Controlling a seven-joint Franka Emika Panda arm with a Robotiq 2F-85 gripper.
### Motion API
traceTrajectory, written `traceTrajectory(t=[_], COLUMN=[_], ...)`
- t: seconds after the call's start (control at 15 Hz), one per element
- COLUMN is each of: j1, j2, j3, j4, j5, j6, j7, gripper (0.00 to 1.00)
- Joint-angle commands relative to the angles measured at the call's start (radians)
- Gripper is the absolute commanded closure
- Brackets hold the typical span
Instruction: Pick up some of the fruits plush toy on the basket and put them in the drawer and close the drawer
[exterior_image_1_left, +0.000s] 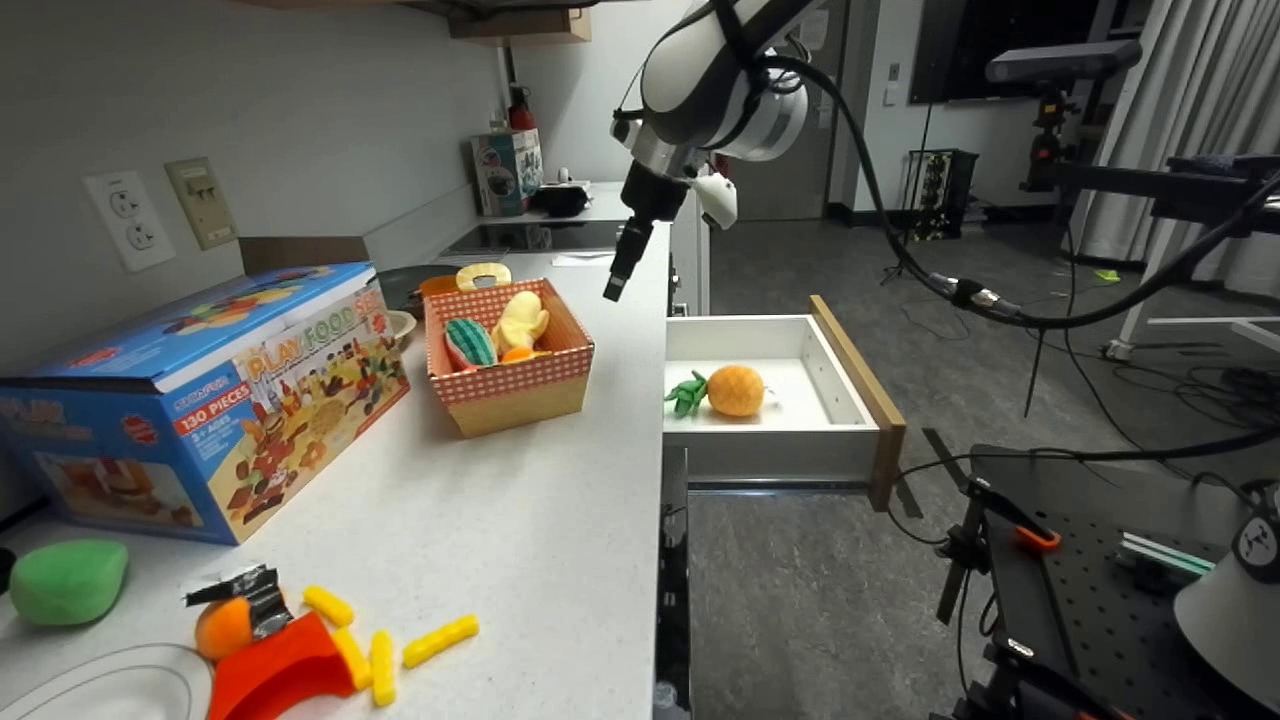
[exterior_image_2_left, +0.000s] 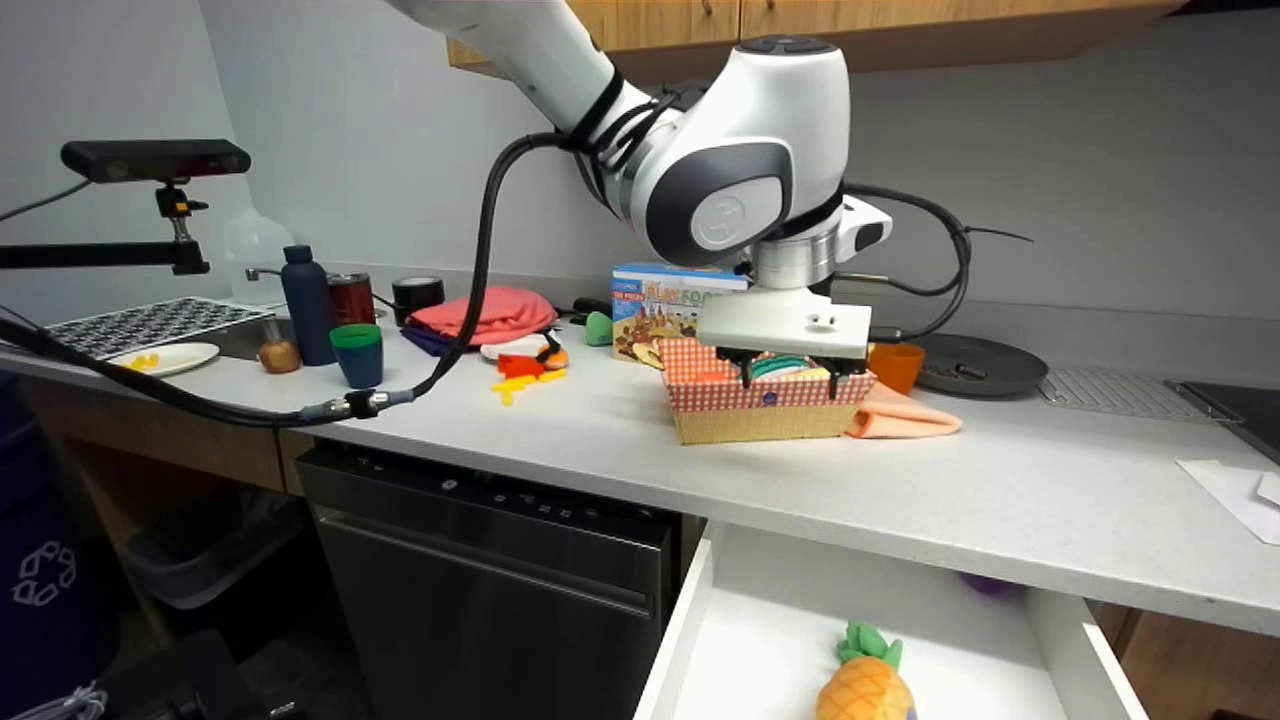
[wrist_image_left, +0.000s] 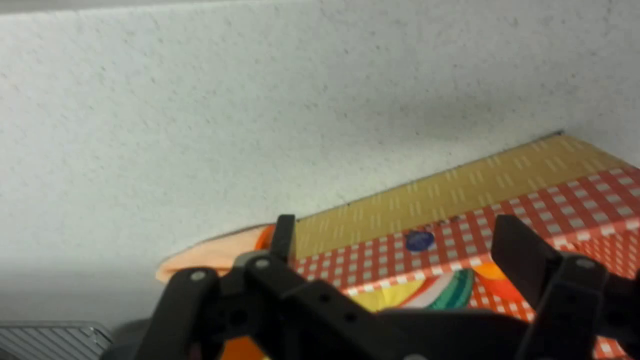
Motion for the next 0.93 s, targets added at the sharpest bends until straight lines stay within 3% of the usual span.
traceTrajectory(t=[0.0, 0.27, 0.87], j1=[0.025, 0.061, 0.111], j2=[-0.011, 0.011, 0.148], j3=[0.036, 0.073, 0.065], j4=[0.028, 0.066, 0.168], j5=[0.076, 0.096, 0.013], j6=[0.023, 0.052, 0.025], j7=[-0.08, -0.143, -0.121], gripper=[0.0, 0.0, 0.0])
